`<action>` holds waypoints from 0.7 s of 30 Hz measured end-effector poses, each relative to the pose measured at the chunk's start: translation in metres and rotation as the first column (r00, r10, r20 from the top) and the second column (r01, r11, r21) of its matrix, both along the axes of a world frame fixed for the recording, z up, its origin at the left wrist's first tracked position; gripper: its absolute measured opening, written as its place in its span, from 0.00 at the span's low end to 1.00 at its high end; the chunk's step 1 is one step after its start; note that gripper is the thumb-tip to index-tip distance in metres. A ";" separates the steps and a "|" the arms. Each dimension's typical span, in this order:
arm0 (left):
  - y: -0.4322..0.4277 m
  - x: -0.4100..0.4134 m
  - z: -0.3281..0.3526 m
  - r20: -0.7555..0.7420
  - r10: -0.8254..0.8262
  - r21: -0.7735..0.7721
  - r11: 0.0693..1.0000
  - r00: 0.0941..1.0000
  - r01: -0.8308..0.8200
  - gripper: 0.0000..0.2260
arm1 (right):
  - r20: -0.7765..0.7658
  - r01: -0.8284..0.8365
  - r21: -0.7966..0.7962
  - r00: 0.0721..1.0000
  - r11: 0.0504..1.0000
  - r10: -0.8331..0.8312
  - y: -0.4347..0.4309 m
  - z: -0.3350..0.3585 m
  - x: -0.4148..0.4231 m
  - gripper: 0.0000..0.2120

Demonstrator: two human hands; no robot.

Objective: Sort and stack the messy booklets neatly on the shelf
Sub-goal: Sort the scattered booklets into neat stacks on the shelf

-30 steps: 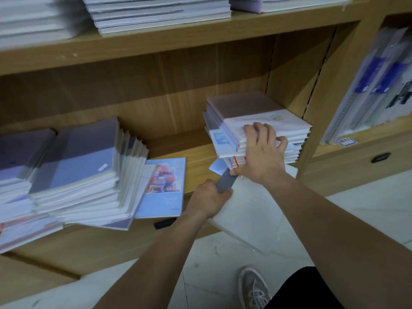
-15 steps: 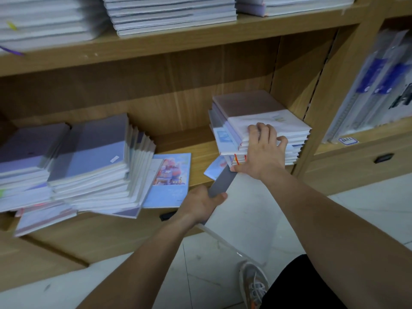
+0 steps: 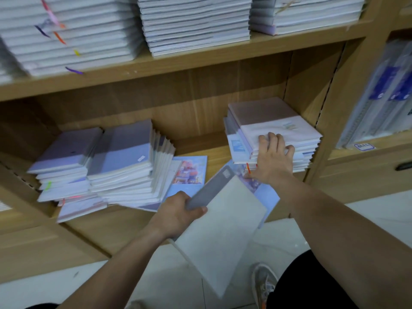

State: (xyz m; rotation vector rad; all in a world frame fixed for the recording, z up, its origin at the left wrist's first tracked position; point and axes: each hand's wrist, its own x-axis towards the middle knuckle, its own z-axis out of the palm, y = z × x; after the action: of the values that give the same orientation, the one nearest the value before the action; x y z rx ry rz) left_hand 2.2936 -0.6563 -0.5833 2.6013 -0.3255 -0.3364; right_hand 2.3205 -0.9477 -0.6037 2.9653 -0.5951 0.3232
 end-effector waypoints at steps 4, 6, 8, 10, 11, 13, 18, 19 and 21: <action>0.025 -0.003 0.021 0.044 0.073 -0.047 0.996 0.996 -0.071 0.14 | -0.071 -0.007 0.070 0.997 0.997 0.012 0.001 0.007 -0.005 0.57; 0.037 -0.004 0.031 0.083 0.106 -0.060 0.993 0.991 -0.101 0.15 | -0.082 -0.012 0.118 0.996 0.993 0.021 0.006 0.013 -0.011 0.52; 0.051 -0.004 0.038 0.105 0.135 -0.065 0.990 0.985 -0.129 0.16 | -0.060 -0.034 0.185 0.997 0.982 0.046 0.016 0.024 -0.019 0.44; 0.064 -0.005 0.044 0.114 0.178 -0.082 0.982 0.977 -0.170 0.17 | -0.034 -0.087 0.232 0.995 0.969 0.098 0.030 0.038 -0.028 0.36; 0.070 -0.007 0.047 0.119 0.204 -0.096 0.977 0.972 -0.193 0.18 | -0.025 -0.121 0.243 0.991 0.962 0.130 0.039 0.045 -0.032 0.33; 0.082 -0.011 0.053 0.132 0.249 -0.130 0.964 0.959 -0.233 0.17 | -0.018 -0.181 0.268 0.981 0.946 0.193 0.061 0.057 -0.041 0.30; 0.106 -0.016 0.067 0.183 0.353 -0.236 0.922 0.917 -0.308 0.17 | -0.091 -0.259 0.441 0.939 0.859 0.330 0.114 0.068 -0.057 0.23; 0.109 -0.015 0.070 0.196 0.375 -0.262 0.910 0.906 -0.321 0.17 | -0.118 -0.249 0.517 0.927 0.819 0.356 0.125 0.069 -0.059 0.24; 0.115 -0.013 0.074 0.227 0.419 -0.319 0.885 0.879 -0.339 0.17 | -0.097 -0.261 0.632 0.908 0.730 0.408 0.147 0.070 -0.061 0.24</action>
State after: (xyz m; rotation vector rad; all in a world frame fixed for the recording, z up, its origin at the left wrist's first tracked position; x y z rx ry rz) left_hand 2.2809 -0.5414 -0.5093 2.3655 0.0536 0.2202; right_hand 2.2592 -0.8005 -0.5336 3.6608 -0.1220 -0.2586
